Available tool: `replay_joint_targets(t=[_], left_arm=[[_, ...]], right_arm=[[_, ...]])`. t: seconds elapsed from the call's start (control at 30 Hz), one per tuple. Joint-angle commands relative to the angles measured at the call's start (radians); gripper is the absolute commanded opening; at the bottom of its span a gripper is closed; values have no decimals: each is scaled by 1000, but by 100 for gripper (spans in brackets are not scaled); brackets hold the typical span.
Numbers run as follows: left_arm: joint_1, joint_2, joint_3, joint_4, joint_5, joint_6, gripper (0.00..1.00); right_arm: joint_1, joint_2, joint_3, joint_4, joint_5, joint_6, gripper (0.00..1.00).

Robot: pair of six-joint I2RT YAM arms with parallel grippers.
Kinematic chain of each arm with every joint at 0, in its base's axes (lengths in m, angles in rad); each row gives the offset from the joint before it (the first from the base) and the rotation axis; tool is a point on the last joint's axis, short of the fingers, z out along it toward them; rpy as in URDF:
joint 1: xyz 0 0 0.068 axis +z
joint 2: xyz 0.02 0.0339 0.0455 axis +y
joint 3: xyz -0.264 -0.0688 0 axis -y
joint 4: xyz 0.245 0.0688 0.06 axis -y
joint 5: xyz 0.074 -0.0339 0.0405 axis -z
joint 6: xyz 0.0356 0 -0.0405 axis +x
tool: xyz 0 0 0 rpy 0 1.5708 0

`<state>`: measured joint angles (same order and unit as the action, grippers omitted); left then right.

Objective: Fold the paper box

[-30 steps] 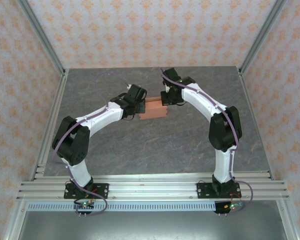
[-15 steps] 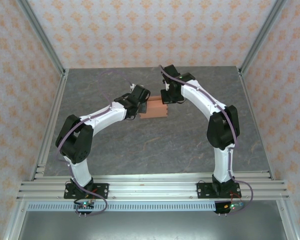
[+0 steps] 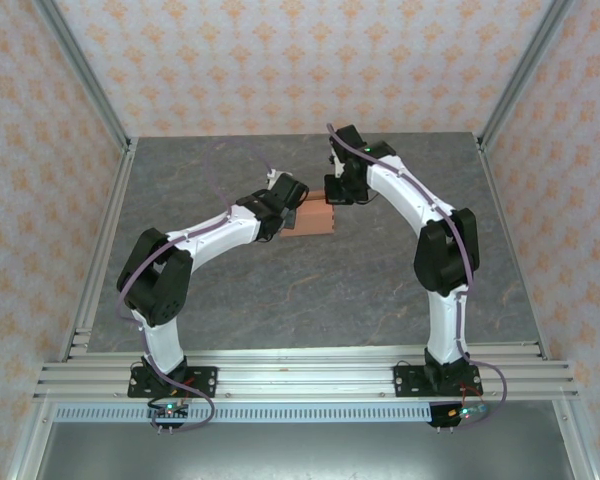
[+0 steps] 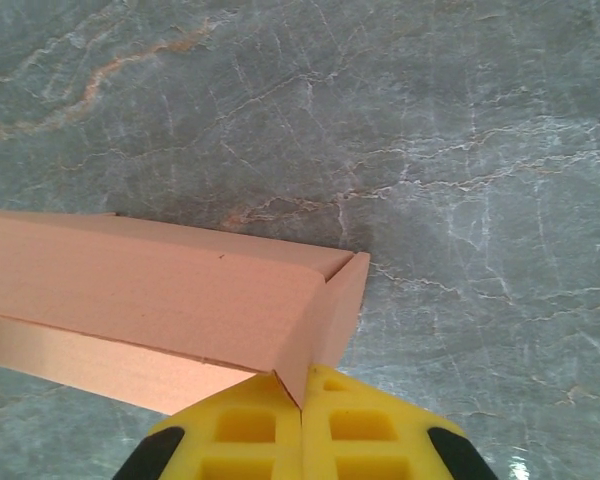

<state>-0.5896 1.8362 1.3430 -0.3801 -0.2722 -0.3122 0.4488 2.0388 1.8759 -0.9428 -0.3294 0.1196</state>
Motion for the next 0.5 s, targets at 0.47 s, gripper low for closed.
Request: replay_joint_targets(t=[0.47], left_arm=[[-23, 67, -4, -126, 6, 58, 0]], right_arm=[[-58, -13, 3, 96, -280, 76, 4]])
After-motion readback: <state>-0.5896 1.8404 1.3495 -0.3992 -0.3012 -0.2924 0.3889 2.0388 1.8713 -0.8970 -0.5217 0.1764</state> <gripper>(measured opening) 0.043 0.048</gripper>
